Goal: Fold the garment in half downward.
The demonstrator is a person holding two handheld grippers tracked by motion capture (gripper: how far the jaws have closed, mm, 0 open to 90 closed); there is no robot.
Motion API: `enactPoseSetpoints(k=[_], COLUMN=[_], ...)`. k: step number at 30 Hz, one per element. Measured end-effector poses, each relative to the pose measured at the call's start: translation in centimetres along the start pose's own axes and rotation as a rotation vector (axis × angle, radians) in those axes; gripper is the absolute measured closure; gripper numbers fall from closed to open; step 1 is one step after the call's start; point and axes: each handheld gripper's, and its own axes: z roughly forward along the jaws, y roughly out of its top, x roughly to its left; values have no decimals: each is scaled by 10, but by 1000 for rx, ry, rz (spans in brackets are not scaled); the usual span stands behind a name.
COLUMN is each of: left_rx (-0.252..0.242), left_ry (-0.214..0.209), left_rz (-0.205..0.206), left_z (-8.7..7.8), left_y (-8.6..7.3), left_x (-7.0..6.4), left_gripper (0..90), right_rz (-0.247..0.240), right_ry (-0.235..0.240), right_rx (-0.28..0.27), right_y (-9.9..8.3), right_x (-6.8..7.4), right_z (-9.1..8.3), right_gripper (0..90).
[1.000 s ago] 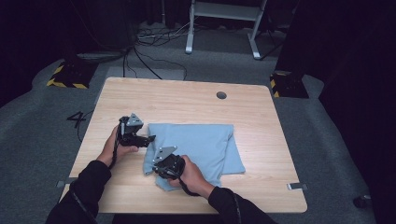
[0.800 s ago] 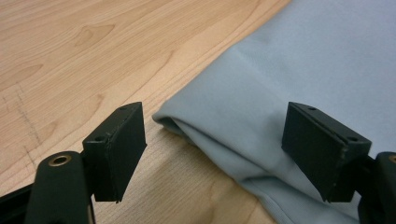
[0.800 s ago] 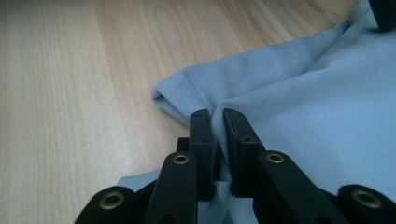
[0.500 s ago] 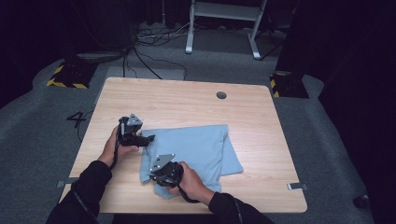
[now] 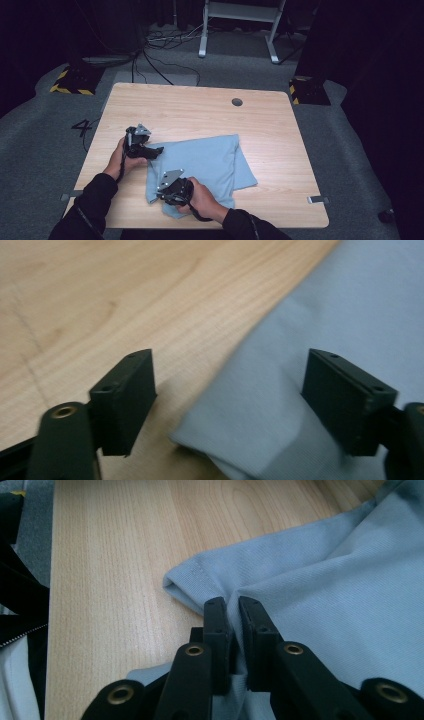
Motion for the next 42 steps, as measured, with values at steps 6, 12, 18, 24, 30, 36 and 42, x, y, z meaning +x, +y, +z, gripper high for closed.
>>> enactPoseSetpoints(k=[6, 12, 18, 24, 30, 36, 42], left_rx=[8, 15, 27, 18, 25, 21, 16], left_ry=[-13, -32, -104, -115, -122, -121, -123], left_rz=[22, 34, 58, 62, 67, 67, 63], left_z=[-5, -8, -11, -11, -14, -18, -19], left_y=[-5, -5, -4, -6, -7, -11, -13], left_x=[-7, -10, -10, -9, -5, 2, 4], left_gripper=[229, 353, 677, 755, 764, 764, 764], right_rz=[6, -1, -1, -15, -25, -21, -31], right_ry=[10, 2, 4, 2, 7, 13, 14], right_rx=[1, 4, 6, 13, 20, 14, 20], right_y=[0, 0, 0, 3, 6, 11, 16], right_x=[-1, 0, 0, -1, 0, 1, 2], right_z=[0, 0, 0, 1, 4, 9, 12], right_gripper=[834, 833, 835, 837, 840, 840, 840])
